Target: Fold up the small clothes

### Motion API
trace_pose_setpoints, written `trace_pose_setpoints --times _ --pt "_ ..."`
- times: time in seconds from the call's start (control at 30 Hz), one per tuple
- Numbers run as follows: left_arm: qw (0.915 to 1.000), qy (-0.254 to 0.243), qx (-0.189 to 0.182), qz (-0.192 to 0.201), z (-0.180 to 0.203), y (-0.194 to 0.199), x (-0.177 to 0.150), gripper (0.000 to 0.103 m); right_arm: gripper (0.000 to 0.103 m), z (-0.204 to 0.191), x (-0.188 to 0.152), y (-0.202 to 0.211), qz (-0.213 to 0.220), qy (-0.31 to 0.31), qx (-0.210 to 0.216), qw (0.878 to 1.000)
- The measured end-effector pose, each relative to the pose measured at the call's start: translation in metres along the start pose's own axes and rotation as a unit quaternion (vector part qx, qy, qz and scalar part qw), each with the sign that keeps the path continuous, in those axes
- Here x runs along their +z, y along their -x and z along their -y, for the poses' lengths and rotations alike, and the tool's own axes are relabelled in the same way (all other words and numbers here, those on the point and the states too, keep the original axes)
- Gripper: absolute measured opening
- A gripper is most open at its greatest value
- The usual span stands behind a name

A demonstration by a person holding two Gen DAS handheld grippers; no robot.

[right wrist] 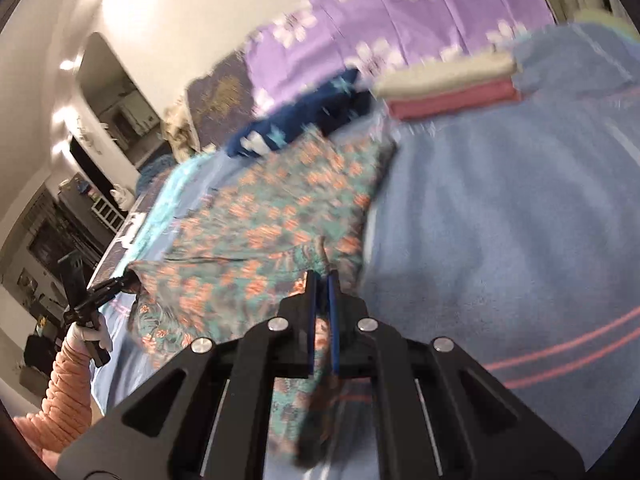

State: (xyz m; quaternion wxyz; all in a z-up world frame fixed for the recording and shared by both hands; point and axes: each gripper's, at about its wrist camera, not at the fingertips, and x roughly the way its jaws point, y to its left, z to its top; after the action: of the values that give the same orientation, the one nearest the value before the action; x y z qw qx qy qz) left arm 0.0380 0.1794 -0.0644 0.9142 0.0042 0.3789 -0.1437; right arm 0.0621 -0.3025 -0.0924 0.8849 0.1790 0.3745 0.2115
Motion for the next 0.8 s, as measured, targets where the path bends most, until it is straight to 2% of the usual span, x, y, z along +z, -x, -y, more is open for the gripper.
trace_pose_setpoints --times 0.07,0.13,0.17,0.2,0.27,0.3,0.37,0.43,0.53,0.57,0.63,0.7,0.8 --pt "0.9996 0.010 -0.002 -0.027 -0.001 -0.025 -0.007 0.008 0.005 0.011 -0.004 -0.017 -0.018 -0.017 -0.007 1.000" --pt "0.9993 0.027 -0.011 -0.023 -0.004 -0.029 -0.012 0.010 0.006 0.022 -0.009 -0.027 -0.031 -0.034 -0.009 0.999" --pt "0.9991 0.034 -0.013 -0.021 -0.007 -0.029 -0.012 0.015 0.010 0.024 -0.011 -0.029 -0.034 -0.039 -0.006 0.999" --pt "0.9990 0.039 -0.012 -0.022 -0.009 -0.027 -0.013 0.029 0.011 0.028 -0.012 -0.030 -0.037 -0.045 -0.002 0.998" --pt "0.9987 0.043 -0.006 -0.025 -0.011 -0.026 -0.012 0.042 0.013 0.031 -0.013 -0.029 -0.038 -0.054 0.007 0.998" --pt "0.9988 0.040 -0.007 -0.026 -0.012 -0.026 -0.013 0.042 0.016 0.032 -0.013 -0.029 -0.039 -0.056 0.010 0.998" --pt "0.9991 0.031 -0.006 -0.027 -0.010 -0.026 -0.011 0.043 0.030 0.031 -0.012 -0.031 -0.043 -0.057 0.019 0.997" --pt "0.9992 0.027 -0.005 -0.027 -0.009 -0.029 -0.009 0.044 0.035 0.027 -0.012 -0.034 -0.049 -0.051 0.025 0.997" --pt "0.9991 0.035 -0.006 -0.023 -0.012 -0.032 -0.007 0.044 0.035 0.020 -0.010 -0.039 -0.052 -0.036 0.019 0.998" --pt "0.9992 0.036 -0.005 -0.019 -0.012 -0.031 -0.006 0.043 0.023 0.020 -0.009 -0.040 -0.049 -0.037 0.013 0.998" --pt "0.9996 0.027 -0.004 -0.010 -0.008 -0.029 -0.003 0.034 0.006 0.020 -0.007 -0.038 -0.038 -0.042 0.002 0.998" --pt "0.9999 0.009 -0.010 -0.007 -0.003 -0.025 -0.001 0.009 0.006 0.015 -0.006 -0.029 -0.018 -0.038 0.001 0.999" --pt "0.9997 -0.026 -0.003 0.001 0.011 -0.015 0.004 0.003 0.005 -0.001 -0.001 -0.016 0.005 -0.007 -0.009 1.000"
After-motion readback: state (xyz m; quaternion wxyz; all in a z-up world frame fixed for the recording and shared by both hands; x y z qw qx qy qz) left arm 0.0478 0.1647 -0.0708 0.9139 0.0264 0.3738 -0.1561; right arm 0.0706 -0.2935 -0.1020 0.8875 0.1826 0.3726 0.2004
